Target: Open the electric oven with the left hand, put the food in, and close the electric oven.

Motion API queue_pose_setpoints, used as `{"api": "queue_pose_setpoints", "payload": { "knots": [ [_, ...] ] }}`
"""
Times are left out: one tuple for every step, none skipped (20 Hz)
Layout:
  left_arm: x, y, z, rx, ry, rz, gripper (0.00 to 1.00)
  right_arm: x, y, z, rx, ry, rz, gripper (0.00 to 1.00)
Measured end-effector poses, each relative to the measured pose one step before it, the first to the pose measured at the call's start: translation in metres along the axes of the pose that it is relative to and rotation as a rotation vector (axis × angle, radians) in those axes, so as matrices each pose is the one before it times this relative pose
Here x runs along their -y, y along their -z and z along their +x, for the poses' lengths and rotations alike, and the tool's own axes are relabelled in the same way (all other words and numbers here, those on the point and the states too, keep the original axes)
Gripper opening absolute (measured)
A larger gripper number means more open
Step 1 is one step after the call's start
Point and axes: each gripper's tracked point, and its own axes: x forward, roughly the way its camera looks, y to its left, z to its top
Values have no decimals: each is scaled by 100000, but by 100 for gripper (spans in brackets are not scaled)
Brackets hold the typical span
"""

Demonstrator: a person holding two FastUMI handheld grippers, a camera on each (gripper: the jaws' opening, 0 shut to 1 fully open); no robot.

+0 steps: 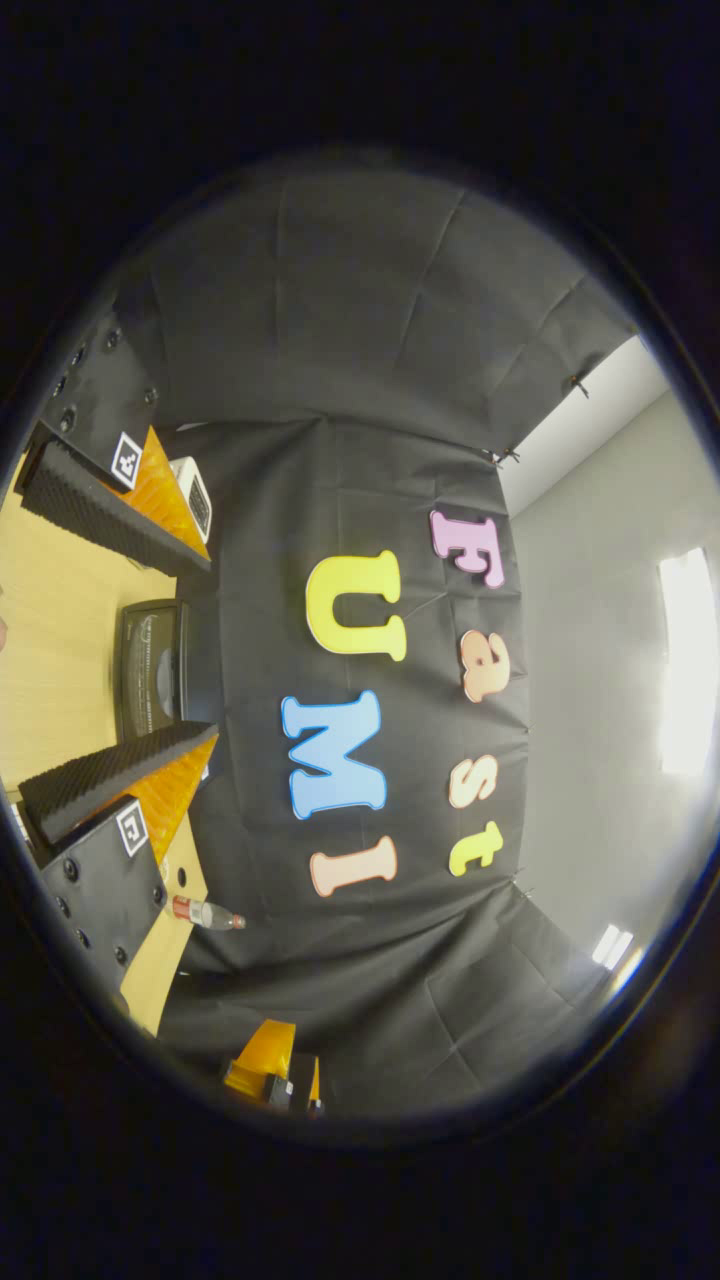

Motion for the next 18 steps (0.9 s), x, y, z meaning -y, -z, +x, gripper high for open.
{"api": "queue_pose_setpoints", "payload": {
  "knots": [
    [90, 249, 1212, 279, 1380, -688, 96, 80, 48, 370, 316, 1491, 119, 96],
    [54, 192, 1335, 44, 1421, -589, 98, 130, 21, 404, -350, 1992, 15, 96],
    [123, 387, 1404, -340, 1386, -341, 99, 148, 146, 329, -560, 1859, 76, 97],
    [-31, 163, 1339, 88, 1166, -245, 96, -125, -158, 338, 221, 1138, 86, 97],
    [-35, 411, 1411, 196, 1082, -152, 96, -110, -220, 369, 789, 1183, -346, 97],
    [-53, 246, 1437, -130, 790, -72, 94, -3, -106, 425, 277, 1398, -784, 97],
    [24, 735, 1376, -525, 1052, -294, 97, -82, 214, 368, -557, 1193, -658, 97],
    [-58, 625, 1232, -514, 978, -629, 99, -211, 76, 326, -281, 846, -299, 97],
    [22, 649, 1430, -666, 942, -728, 94, -188, 9, 334, -82, 932, -344, 97],
    [-20, 923, 1352, -1291, 809, -618, 96, -122, 54, 352, -385, 1046, -552, 96],
    [-62, 768, 1212, -1135, 623, -662, 94, -77, 271, 313, -453, 1027, -670, 96],
    [-66, 660, 1085, -632, 669, -741, 95, -104, 128, 323, -445, 1103, -749, 97],
    [-73, 759, 1187, -830, 661, -533, 97, 32, 98, 358, -380, 1265, -652, 96],
    [-29, 721, 1082, -1090, 830, -315, 96, 24, -5, 320, -324, 1464, -465, 96],
    [-94, 752, 1049, -887, 630, -82, 94, 53, 90, 174, -177, 1427, -240, 97],
    [3, 668, 1249, -758, 773, 419, 94, 6, 40, 214, -201, 1470, -259, 96],
    [15, 729, 1116, -674, 735, 773, 96, 52, 268, 215, -349, 1517, -437, 97],
    [111, 635, 1097, -688, 954, 838, 96, 110, 254, 138, -693, 1496, -579, 96]
  ]
}}
